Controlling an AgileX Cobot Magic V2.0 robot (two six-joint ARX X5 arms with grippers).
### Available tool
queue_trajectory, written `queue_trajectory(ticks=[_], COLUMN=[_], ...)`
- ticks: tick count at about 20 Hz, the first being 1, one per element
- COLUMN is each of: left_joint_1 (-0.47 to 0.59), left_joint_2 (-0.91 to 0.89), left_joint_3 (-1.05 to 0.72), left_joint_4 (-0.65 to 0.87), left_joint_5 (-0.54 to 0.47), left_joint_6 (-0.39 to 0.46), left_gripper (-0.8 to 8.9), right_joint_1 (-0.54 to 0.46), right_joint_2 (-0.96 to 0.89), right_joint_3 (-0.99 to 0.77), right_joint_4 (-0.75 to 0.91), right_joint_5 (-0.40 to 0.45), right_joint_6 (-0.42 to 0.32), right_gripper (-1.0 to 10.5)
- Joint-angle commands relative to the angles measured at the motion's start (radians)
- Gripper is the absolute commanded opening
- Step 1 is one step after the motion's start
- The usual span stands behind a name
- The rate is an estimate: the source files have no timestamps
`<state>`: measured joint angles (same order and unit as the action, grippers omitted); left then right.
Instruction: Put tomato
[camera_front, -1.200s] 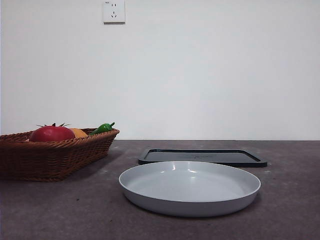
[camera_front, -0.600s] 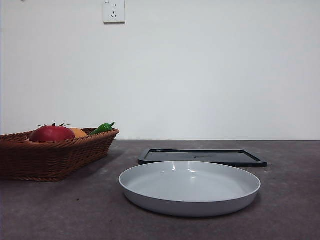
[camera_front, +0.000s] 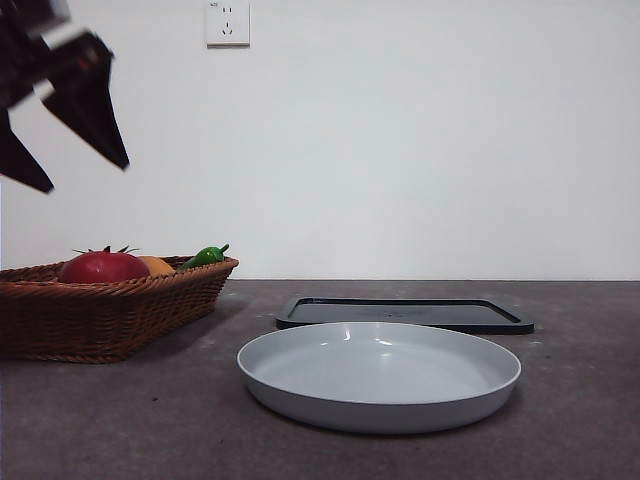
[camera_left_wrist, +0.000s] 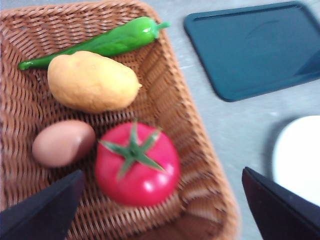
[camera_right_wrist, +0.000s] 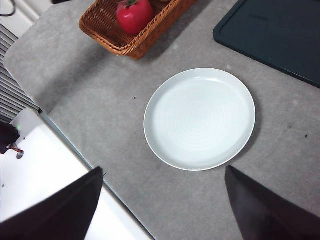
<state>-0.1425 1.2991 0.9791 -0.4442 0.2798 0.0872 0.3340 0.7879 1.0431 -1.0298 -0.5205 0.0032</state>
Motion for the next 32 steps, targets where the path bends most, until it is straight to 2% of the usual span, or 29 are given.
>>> queue_trajectory(ticks=[1, 12, 27, 30, 32], left_joint_1=[-0.003, -0.003, -0.006, -0.009, -0.008], left_joint_2=[0.069, 0.28, 0.343, 0.343, 0.343], left_joint_3=[0.023, 0.023, 0.023, 0.023, 0.023], left_joint_4=[0.05, 0.183, 0.198, 0.2, 0.198], left_joint_5=[-0.004, -0.004, -0.004, -0.003, -0.003], left_joint_6=[0.04, 0.062, 0.064, 0.065, 0.055], left_gripper=[5.07, 5.02, 4.92, 3.33, 3.02], right_joint_1=[0.005, 0.005, 0.005, 0.005, 0.005], right_joint_2=[0.009, 0.009, 0.008, 0.009, 0.009], right_joint_3=[0.019, 0.019, 0.019, 0.019, 0.019], right_joint_4=[0.004, 0.003, 0.003, 0.003, 0.003], right_joint_5=[0.0, 0.0, 0.0, 0.0, 0.0], right_joint_6=[-0.01, -0.006, -0.003, -0.003, -0.003], right_gripper=[3.9, 3.9, 3.9, 3.9, 3.9])
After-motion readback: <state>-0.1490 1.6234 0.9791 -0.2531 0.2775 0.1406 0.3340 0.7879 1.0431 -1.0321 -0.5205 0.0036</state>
